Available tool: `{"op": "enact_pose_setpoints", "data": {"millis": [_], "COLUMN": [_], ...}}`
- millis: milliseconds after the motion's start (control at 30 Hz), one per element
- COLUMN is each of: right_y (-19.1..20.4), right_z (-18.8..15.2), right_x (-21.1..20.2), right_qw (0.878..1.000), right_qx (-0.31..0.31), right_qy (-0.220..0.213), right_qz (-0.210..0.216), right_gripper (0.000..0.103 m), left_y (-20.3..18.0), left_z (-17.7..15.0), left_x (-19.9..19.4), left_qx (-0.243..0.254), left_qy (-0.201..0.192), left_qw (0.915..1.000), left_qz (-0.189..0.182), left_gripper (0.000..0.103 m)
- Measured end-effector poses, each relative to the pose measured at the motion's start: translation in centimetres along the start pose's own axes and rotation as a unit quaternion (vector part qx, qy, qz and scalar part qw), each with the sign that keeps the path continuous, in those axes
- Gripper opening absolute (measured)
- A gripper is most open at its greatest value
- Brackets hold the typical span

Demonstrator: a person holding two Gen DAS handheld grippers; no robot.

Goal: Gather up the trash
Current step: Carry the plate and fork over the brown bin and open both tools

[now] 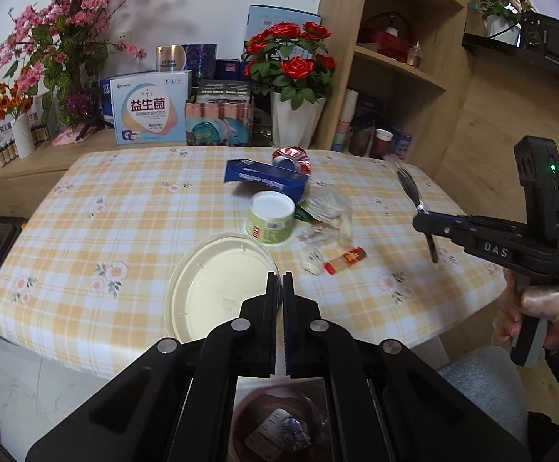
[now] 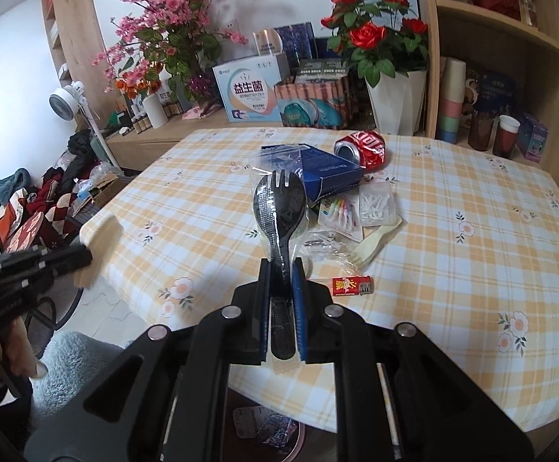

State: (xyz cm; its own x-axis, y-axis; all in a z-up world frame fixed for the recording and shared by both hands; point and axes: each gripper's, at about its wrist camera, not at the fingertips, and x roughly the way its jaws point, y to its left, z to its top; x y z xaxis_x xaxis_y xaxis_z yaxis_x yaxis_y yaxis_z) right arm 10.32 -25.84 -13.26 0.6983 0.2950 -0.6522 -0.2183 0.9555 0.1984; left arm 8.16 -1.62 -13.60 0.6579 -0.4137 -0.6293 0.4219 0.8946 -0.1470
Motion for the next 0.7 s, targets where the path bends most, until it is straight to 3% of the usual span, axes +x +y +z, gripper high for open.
{"op": "enact_pose_setpoints", "data": {"millis": [700], "right_y": [1.2], "right_z": [-3.5], "right_x": [-7.8], "right_qw": [0.999], "right_qx": [0.020], "right_qy": [-0.044], "right_qz": [-0.020], "right_gripper": [0.014], "left_y": [-4.4], "left_z": [-6.4], "left_x": [-3.8], "left_qx": [-0.015], "left_qy": [0.060], "left_qw": [0.9935], "left_qz": [-0.095], "left_gripper": [0.003]}}
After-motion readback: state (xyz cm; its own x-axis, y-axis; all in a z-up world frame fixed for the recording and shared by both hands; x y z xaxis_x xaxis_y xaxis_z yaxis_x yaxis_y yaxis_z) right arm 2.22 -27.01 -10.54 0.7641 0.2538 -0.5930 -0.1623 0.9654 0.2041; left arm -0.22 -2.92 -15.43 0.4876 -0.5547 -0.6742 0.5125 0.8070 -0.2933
